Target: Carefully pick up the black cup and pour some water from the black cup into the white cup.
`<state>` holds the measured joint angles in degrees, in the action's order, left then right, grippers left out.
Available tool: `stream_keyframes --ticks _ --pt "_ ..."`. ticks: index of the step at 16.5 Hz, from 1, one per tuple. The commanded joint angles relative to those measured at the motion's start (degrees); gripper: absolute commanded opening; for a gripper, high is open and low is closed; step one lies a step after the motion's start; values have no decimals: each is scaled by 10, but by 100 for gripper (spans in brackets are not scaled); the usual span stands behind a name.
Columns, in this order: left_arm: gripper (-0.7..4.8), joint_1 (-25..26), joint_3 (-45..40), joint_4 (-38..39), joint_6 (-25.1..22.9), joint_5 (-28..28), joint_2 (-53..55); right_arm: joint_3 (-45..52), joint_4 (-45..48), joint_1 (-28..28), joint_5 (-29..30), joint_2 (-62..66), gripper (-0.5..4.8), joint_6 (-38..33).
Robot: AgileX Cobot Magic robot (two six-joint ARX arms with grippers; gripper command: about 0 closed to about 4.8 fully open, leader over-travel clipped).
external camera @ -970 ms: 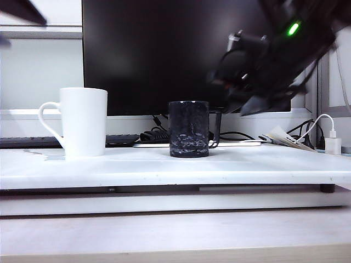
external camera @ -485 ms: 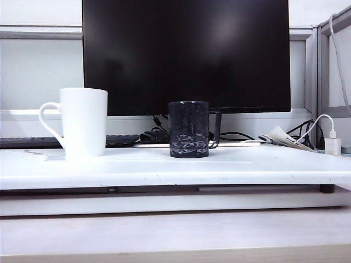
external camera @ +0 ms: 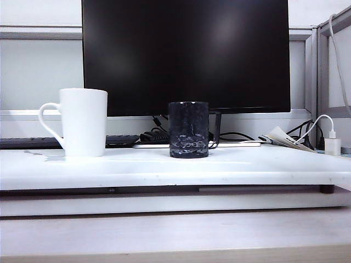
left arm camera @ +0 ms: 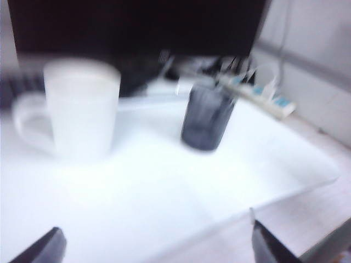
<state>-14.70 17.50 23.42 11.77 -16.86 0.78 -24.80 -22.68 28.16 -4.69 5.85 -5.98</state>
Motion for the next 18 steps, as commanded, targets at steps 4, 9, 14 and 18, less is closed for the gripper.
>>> stream_keyframes --ticks 4,9,14,18 --pt "479 1 -164 -131 66 4 0 208 209 0 10 -3 180 -4" --pt "378 1 -169 -141 45 57 6 244 152 -1 -17 -1 169 -33" --pt "-5 1 -169 -141 32 57 6 244 174 -4 -83 -1 -1 20" --pt "-5 1 -169 -142 43 53 6 244 176 -14 -90 -1 18 13"
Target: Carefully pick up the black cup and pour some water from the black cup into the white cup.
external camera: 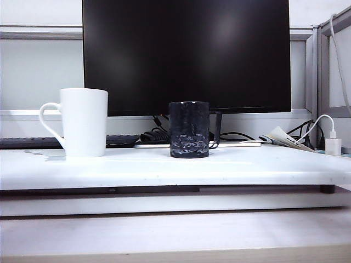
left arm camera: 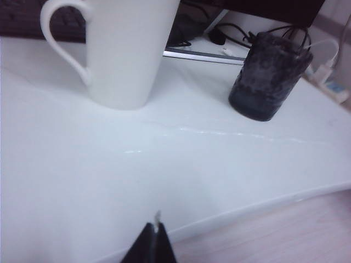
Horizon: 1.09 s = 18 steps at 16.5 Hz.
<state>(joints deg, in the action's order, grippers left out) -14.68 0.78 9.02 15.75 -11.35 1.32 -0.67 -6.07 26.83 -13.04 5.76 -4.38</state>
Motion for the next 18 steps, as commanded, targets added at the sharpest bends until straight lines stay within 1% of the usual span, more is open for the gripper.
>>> stream_keyframes --ticks 1,6,7,10,12,13,15,16,18 --pt "-5 1 -2 2 3 -2 0 3 10 0 -8 0 19 -8" --pt "-5 2 -2 2 3 -2 -10 3 10 0 -8 0 19 -8" --pt "-5 9 -2 -6 3 -3 -11 3 10 0 -8 0 19 -8" --pt "-5 62 -2 -8 3 -6 -11 3 6 -2 -8 -5 19 -8" --pt "-5 106 -2 -8 3 -2 -11 3 3 -16 1 -20 19 -8" --pt "-5 134 -2 -8 3 -3 -11 3 3 -36 1 -33 19 -8" --pt "-5 167 -2 -8 3 3 -11 3 15 -91 1 -56 19 -8" --pt "-5 178 -2 -8 3 1 -11 3 25 -116 -2 -56 19 -7" --pt "-5 182 -2 -7 3 2 -11 3 29 -159 -3 -56 19 -7"
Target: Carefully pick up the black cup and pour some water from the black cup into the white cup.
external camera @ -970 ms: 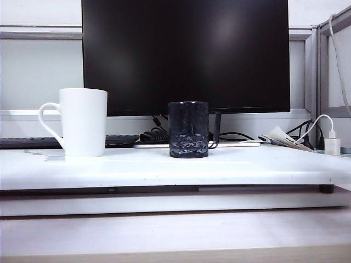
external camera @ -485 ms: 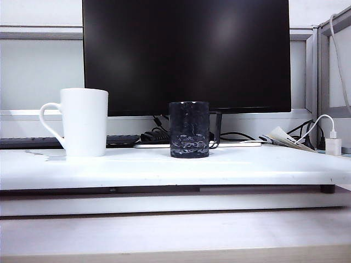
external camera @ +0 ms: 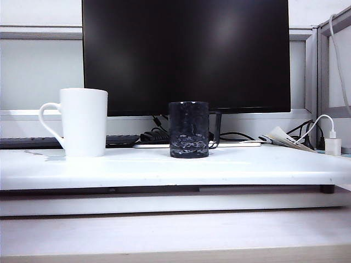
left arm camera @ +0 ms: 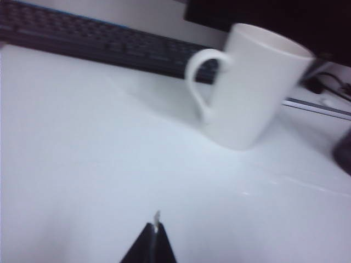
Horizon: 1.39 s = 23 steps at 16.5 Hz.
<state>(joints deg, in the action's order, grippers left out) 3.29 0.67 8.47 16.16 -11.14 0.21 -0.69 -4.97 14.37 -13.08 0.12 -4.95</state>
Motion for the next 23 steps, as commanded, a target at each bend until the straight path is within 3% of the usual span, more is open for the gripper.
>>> stream_keyframes --ticks 1,6,10,13,23 --pt "-5 2 -1 -2 -1 -1 0 3 18 -50 -3 0 19 -2" --pt "-5 0 -1 -2 -1 -4 0 3 18 -105 -3 0 19 -2" --pt "-5 0 -1 7 -1 -2 0 3 -43 -103 16 0 19 -2" --pt "-5 0 -1 -5 -1 0 0 3 -24 -103 45 0 19 -2" --pt "-5 0 -1 -8 -1 9 0 3 12 -102 44 0 19 -2"
